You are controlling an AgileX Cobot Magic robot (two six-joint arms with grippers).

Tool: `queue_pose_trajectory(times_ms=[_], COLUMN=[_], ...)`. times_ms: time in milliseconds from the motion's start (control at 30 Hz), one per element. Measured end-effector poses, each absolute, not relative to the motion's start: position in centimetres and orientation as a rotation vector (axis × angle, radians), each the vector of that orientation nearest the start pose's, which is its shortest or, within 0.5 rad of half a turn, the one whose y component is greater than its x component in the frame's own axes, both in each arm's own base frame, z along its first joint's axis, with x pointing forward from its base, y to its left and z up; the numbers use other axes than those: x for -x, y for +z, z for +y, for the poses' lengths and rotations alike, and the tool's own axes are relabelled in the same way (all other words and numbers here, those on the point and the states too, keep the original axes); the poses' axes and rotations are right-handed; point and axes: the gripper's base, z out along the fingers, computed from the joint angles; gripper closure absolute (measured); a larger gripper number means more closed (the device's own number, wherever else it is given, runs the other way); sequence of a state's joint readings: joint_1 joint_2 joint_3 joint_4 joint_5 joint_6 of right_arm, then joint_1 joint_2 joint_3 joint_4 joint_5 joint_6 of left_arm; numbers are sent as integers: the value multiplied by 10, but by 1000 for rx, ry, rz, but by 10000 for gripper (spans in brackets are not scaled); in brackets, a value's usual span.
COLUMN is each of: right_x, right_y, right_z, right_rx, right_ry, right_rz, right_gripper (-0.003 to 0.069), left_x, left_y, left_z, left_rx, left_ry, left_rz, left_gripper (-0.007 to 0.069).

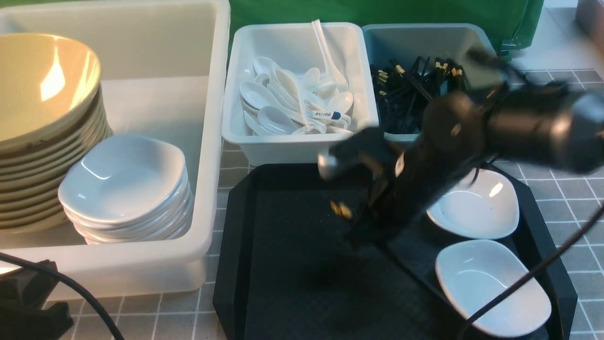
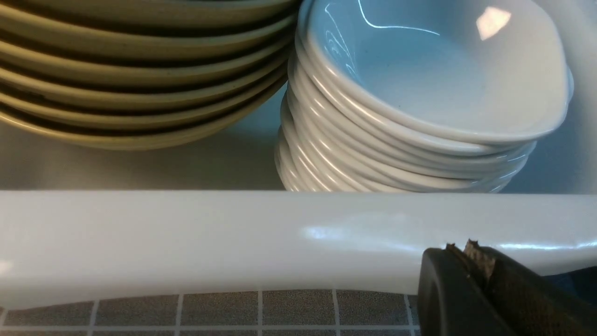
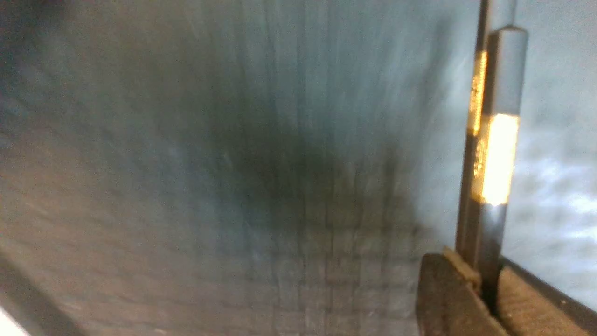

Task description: On grey table put chopsticks spoon bowls plates into blue grey white boxes.

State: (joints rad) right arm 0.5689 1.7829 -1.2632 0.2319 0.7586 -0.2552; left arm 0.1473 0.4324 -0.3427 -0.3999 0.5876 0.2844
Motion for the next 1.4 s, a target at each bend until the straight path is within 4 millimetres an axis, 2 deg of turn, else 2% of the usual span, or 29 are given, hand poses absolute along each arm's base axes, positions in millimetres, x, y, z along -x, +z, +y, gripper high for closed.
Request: queue_pose_trajectory(times_ms=[33,67,100,133,167,200,233,267,333,433,500,533,567,600,633,667,700,767,900,967,1033,1067,1100,1133,1167,1233,1333,1400], right_x=[-302,-302,-302,-306,-309,-319,-326,-330,-360,-396,-421,-424,-442,-444,-459,-460,-465,-466,-447,-423,-399,-383,-383,-356,-353,-317,-288,-276], right_y=[247,264,268,295,309,330,342,346,367,364,346,345,327,324,304,302,291,287,306,318,312,302,302,280,277,244,214,194], right_z=[208,206,205,200,196,189,184,181,161,141,132,131,127,127,122,122,117,110,90,77,69,65,64,60,60,55,51,49], right_rx=[925,927,924,906,888,834,788,764,566,361,298,290,272,271,276,278,295,320,353,367,391,398,398,410,413,453,469,459], right_ry=[358,359,360,353,341,308,283,269,175,136,126,129,127,128,130,130,136,149,194,217,225,231,232,239,241,249,246,233], right_rz=[2541,2483,2467,2345,2270,2126,2033,1990,1726,1580,1599,1599,1656,1665,1765,1777,1870,1990,2230,2366,2496,2570,2574,2683,2696,2824,2905,2919], right_gripper=[572,572,572,572,572,572,572,572,572,564,535,530,475,467,380,370,303,229,151,148,156,167,169,186,190,212,229,237], left_x=[-88,-88,-88,-88,-88,-88,-88,-88,-88,-88,-88,-88,-88,-88,-88,-88,-88,-88,-88,-88,-88,-88,-88,-88,-88,-88,-88,-88], left_y=[251,251,251,251,251,251,251,251,251,251,251,251,251,251,251,251,251,251,251,251,251,251,251,251,251,251,251,251], left_z=[-7,-7,-7,-7,-7,-7,-7,-7,-7,-7,-7,-7,-7,-7,-7,-7,-7,-7,-7,-7,-7,-7,-7,-7,-7,-7,-7,-7], left_rx=[84,81,79,78,78,78,77,77,77,77,77,77,77,77,77,77,77,77,77,77,77,77,77,77,77,77,78,78], left_ry=[-175,-173,-172,-172,-172,-172,-171,-171,-170,-170,-170,-170,-170,-170,-170,-170,-170,-170,-170,-170,-170,-170,-170,-170,-170,-170,-172,-172], left_rz=[2112,2112,2112,2112,2112,2112,2112,2112,2111,2110,2110,2110,2110,2110,2110,2110,2110,2110,2111,2111,2111,2111,2111,2111,2111,2111,2110,2110], left_gripper=[636,636,636,636,636,636,636,636,636,636,636,636,636,636,636,636,636,636,636,636,636,636,636,636,636,636,636,636])
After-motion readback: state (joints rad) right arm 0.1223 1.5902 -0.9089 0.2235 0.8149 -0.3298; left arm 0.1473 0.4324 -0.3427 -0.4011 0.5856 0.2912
